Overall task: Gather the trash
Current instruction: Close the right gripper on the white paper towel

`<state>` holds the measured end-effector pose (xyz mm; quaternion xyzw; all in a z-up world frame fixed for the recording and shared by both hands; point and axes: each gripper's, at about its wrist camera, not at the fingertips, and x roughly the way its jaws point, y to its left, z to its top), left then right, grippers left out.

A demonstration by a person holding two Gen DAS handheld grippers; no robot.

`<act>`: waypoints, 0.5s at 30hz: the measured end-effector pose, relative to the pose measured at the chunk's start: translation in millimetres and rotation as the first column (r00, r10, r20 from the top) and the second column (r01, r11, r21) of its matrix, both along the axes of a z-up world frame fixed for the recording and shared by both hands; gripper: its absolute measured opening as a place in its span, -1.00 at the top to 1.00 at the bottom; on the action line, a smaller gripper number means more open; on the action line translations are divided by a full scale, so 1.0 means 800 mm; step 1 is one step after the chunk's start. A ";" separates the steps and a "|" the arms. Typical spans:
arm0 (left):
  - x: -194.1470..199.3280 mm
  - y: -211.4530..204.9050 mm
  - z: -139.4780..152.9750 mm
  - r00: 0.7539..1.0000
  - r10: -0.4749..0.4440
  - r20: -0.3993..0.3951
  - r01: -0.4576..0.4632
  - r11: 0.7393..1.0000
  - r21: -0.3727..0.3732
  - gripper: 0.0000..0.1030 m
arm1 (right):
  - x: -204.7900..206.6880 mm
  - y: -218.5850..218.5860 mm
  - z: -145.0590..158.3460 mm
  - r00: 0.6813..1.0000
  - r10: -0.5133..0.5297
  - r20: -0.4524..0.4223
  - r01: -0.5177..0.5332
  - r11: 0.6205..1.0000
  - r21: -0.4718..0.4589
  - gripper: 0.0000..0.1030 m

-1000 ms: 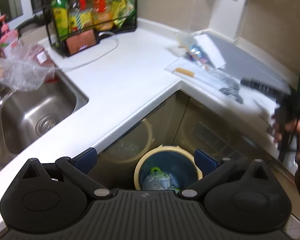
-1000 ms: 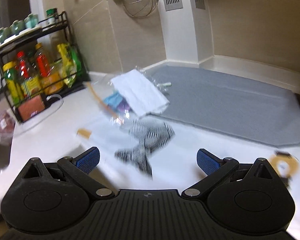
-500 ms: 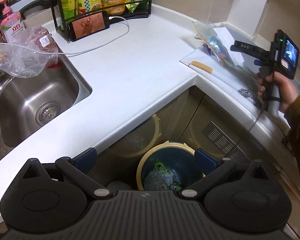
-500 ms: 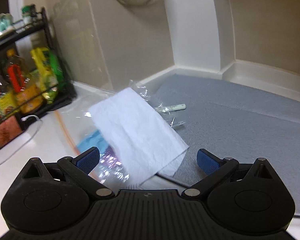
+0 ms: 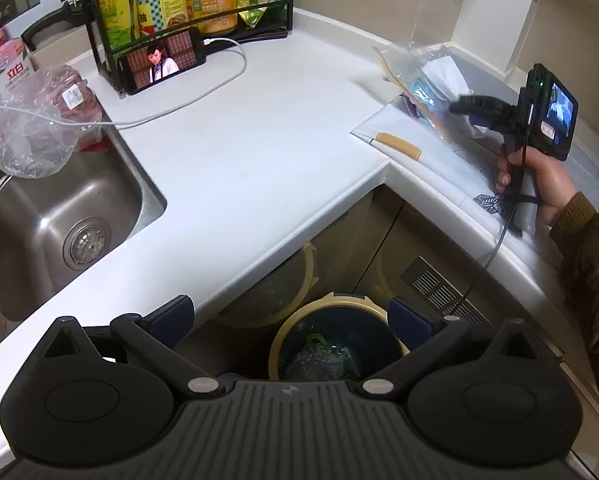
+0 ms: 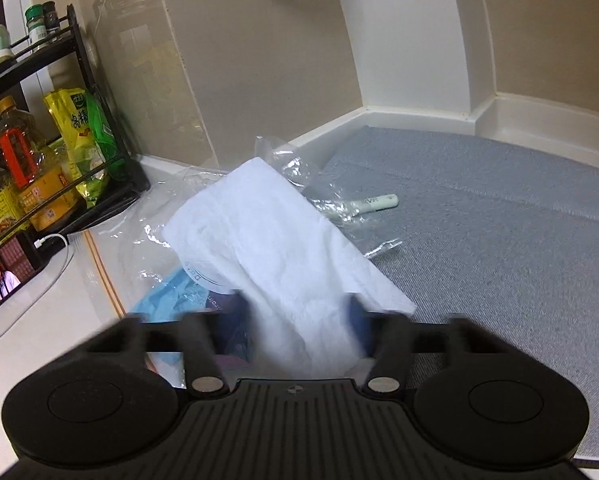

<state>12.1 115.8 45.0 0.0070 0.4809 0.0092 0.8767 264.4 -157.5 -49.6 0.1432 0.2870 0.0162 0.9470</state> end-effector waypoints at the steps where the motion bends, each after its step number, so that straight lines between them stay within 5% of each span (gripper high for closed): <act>1: 0.001 -0.002 0.000 1.000 -0.002 0.001 0.002 1.000 0.002 -0.99 | -0.001 -0.003 -0.002 1.000 -0.016 -0.005 0.016 1.000 -0.006 0.60; 5: 0.004 -0.012 0.000 1.000 -0.014 0.001 0.014 1.000 0.015 -0.99 | -0.014 -0.029 -0.006 0.994 -0.103 -0.026 0.103 0.995 -0.007 0.83; 15: 0.012 -0.033 -0.003 0.999 -0.044 0.012 0.044 0.999 0.019 -0.99 | -0.094 -0.130 -0.004 0.945 -0.317 -0.083 0.308 0.945 -0.108 0.86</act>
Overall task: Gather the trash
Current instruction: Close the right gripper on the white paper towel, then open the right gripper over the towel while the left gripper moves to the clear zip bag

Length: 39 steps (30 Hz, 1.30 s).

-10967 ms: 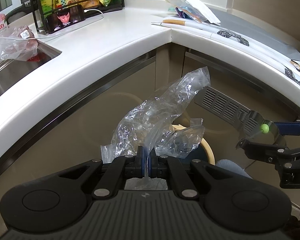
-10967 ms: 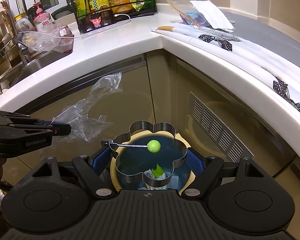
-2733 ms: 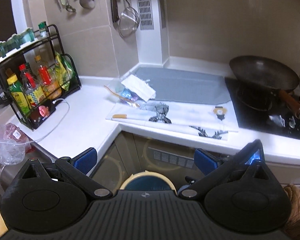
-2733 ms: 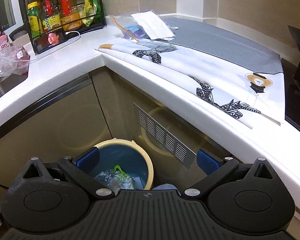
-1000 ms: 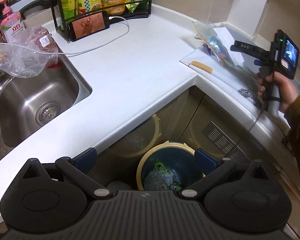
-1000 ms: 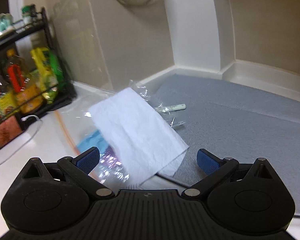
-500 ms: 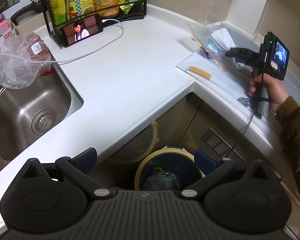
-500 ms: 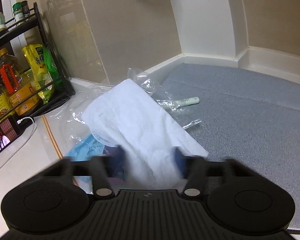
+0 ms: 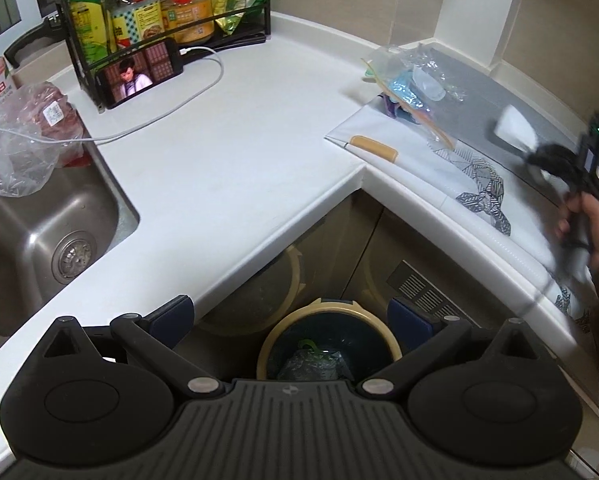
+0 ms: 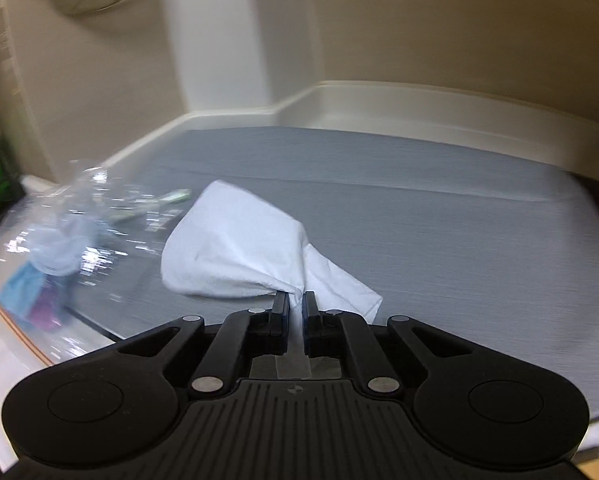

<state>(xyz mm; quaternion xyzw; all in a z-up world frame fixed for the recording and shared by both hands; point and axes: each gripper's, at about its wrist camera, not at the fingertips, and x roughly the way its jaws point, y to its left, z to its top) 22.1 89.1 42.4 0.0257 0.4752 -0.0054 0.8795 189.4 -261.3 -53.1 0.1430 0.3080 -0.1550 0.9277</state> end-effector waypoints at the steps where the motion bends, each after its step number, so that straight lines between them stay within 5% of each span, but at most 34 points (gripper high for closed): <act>1: 0.001 -0.003 0.000 1.000 -0.004 0.001 0.004 1.000 0.001 -0.99 | -0.012 -0.007 0.000 1.000 -0.011 0.003 0.011 1.000 -0.018 0.86; 7: 0.018 -0.032 -0.003 0.999 -0.031 0.013 0.031 0.999 0.017 -0.99 | -0.063 -0.031 0.000 0.999 -0.026 0.043 0.028 0.999 -0.038 0.74; 8: 0.024 -0.038 -0.004 0.999 -0.037 0.018 0.037 0.999 0.018 -0.99 | -0.066 -0.034 0.001 0.998 -0.021 0.061 0.022 0.999 -0.024 0.51; 9: 0.032 -0.045 -0.003 0.999 -0.043 0.023 0.042 0.999 0.021 -0.99 | -0.068 -0.037 0.002 0.997 -0.020 0.076 0.021 1.000 -0.011 0.02; 11: 0.048 -0.057 -0.002 0.998 -0.051 0.035 0.050 0.999 0.020 -0.99 | -0.069 -0.043 0.002 0.993 -0.038 0.107 0.037 0.999 0.012 -0.65; 12: 0.058 -0.064 -0.002 0.997 -0.060 0.050 0.059 0.998 0.018 -0.99 | -0.069 -0.046 0.001 0.991 -0.050 0.124 0.048 0.999 0.020 -0.75; 20: 0.160 -0.116 -0.007 0.980 -0.079 0.184 0.077 0.997 0.014 -0.99 | -0.055 -0.068 -0.004 0.982 -0.081 0.171 0.074 0.996 0.049 -0.83; 25: 0.235 -0.161 -0.019 0.952 -0.164 0.259 0.147 0.986 0.082 -0.99 | -0.050 -0.076 -0.014 0.989 -0.075 0.130 0.062 0.993 0.098 -0.86; 31: 0.316 -0.188 -0.053 0.944 -0.176 0.280 0.133 0.977 0.166 -1.00 | -0.050 -0.076 -0.014 0.989 -0.082 0.125 0.073 0.994 0.076 -0.88; 39: 0.365 -0.179 -0.081 0.958 -0.147 0.245 0.123 0.986 0.111 -0.99 | -0.043 -0.078 -0.017 0.990 -0.090 0.105 0.084 0.995 0.061 -0.91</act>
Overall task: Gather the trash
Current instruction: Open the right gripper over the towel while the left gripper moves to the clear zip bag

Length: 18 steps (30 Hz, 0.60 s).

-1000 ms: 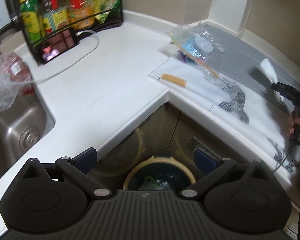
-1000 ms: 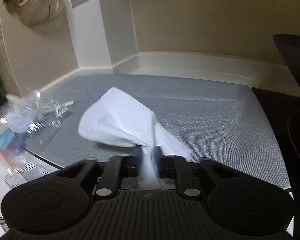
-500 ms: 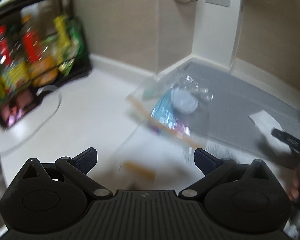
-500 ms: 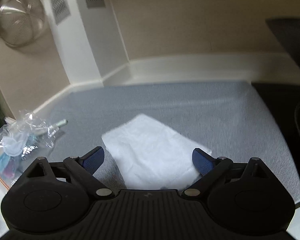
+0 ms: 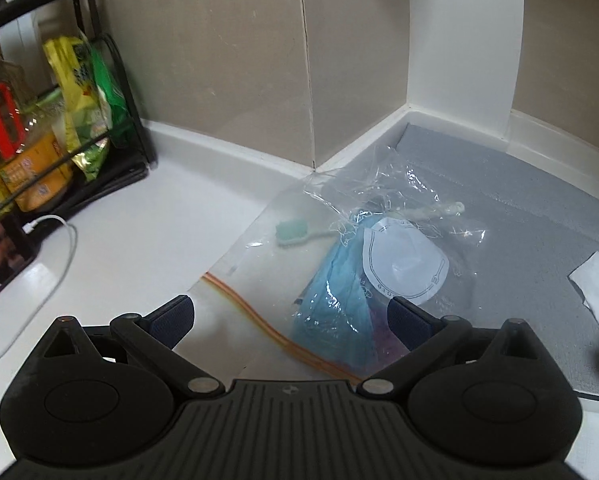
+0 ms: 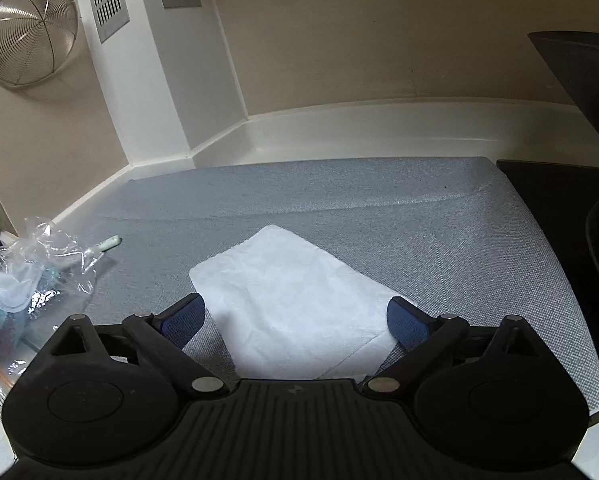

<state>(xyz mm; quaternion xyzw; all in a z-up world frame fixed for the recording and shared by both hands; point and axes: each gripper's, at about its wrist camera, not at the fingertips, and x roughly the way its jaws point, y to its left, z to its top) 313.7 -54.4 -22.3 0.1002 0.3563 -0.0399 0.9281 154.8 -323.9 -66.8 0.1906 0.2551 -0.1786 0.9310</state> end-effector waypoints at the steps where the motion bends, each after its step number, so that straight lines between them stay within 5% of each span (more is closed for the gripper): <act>1: 0.002 0.000 -0.003 1.000 -0.004 -0.001 0.004 1.000 0.002 -0.99 | 0.002 0.000 -0.001 1.000 0.002 -0.007 -0.002 1.000 0.003 -0.91; 18: 0.014 -0.011 -0.016 0.999 -0.035 0.001 0.035 0.999 0.011 -0.99 | 0.018 0.012 -0.003 0.995 0.020 -0.094 -0.027 0.997 -0.075 -1.00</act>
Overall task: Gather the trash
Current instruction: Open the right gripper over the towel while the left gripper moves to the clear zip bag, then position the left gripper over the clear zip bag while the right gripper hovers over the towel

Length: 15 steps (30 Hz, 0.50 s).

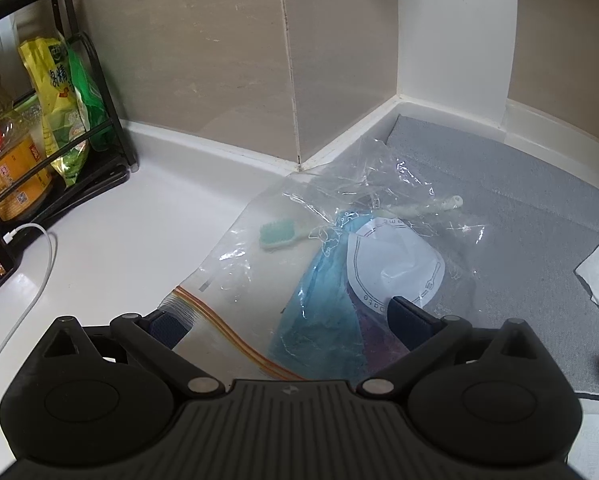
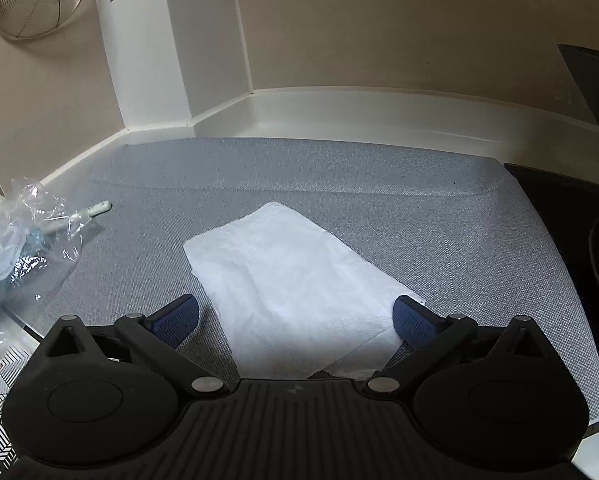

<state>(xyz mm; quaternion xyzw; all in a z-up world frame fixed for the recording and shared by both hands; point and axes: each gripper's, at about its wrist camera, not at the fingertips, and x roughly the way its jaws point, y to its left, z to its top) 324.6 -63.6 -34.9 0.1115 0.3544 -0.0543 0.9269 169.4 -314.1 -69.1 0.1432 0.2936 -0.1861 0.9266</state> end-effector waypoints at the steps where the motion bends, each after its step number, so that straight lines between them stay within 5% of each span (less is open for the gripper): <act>1: 0.000 -0.001 0.000 1.000 -0.001 0.001 0.001 1.000 0.002 -0.99 | 0.000 0.000 0.000 1.000 0.001 -0.001 -0.001 1.000 -0.001 -1.00; 15: 0.009 -0.003 0.000 1.000 0.005 -0.018 -0.006 1.000 -0.017 -0.99 | 0.010 0.007 -0.001 0.999 0.004 -0.053 -0.007 0.998 -0.057 -1.00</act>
